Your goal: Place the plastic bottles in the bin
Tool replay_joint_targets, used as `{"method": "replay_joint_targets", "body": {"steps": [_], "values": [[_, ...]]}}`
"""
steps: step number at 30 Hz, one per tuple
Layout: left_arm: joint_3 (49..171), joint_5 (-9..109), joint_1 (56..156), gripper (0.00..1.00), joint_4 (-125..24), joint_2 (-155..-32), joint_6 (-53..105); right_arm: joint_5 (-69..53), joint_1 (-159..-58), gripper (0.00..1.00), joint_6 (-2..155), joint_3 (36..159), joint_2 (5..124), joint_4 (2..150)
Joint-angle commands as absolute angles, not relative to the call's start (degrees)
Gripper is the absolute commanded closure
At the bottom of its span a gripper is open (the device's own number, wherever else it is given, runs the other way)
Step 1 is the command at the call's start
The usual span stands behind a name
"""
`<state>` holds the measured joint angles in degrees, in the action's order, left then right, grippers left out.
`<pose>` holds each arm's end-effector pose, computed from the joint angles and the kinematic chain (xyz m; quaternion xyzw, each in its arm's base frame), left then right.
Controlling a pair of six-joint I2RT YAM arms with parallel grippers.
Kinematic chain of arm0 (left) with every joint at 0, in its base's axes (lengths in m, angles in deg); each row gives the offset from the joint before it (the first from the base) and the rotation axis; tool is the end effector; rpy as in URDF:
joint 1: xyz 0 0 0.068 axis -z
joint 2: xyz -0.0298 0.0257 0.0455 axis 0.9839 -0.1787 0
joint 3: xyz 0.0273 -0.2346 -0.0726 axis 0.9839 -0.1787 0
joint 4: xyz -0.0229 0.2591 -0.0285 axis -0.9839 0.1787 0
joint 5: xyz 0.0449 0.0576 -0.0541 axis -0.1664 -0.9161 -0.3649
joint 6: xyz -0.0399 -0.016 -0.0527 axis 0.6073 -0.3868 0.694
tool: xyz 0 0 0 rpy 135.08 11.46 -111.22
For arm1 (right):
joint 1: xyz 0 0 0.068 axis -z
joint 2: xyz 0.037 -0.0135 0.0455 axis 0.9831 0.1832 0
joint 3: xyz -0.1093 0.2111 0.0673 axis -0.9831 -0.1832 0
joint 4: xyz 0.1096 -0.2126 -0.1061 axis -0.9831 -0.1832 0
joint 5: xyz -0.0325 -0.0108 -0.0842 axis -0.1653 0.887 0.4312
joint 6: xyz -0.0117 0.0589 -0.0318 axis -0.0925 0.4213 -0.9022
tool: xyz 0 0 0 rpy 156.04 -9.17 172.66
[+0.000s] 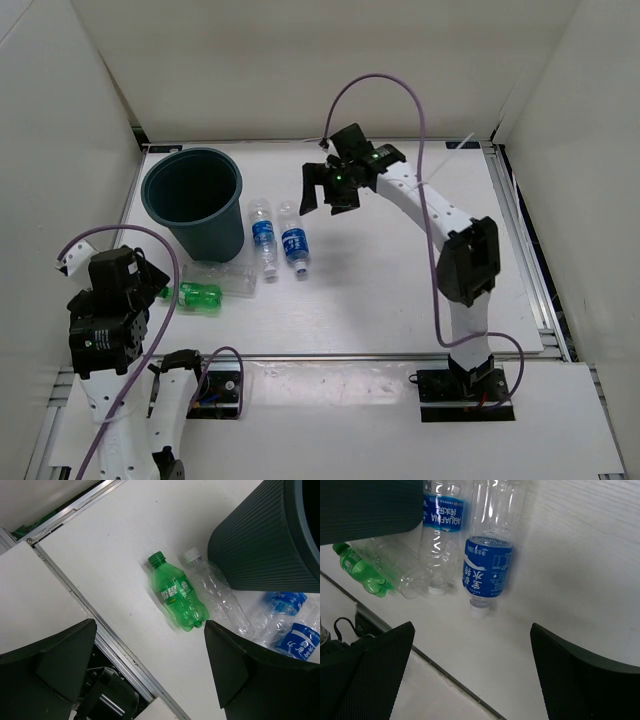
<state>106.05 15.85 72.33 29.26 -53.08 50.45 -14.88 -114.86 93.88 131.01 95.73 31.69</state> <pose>0.0834 0.0350 0.3467 -0.4127 0.8043 0.1085 0.4135 0.3525 0.2670 0.2838 -0.1363 0.9193 0.2735 0.2482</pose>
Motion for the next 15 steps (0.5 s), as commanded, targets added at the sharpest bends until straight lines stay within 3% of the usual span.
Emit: {"method": "replay_joint_targets", "body": {"steps": [1,15], "values": [[105.7,13.2,72.9,0.00,30.3,-53.6,49.4,-23.3,-114.7,0.00,90.4,140.7,99.7,31.9],[105.9,14.0,73.4,0.00,29.7,-54.1,48.2,-24.9,-112.4,0.00,91.6,149.2,116.7,35.4]]}}
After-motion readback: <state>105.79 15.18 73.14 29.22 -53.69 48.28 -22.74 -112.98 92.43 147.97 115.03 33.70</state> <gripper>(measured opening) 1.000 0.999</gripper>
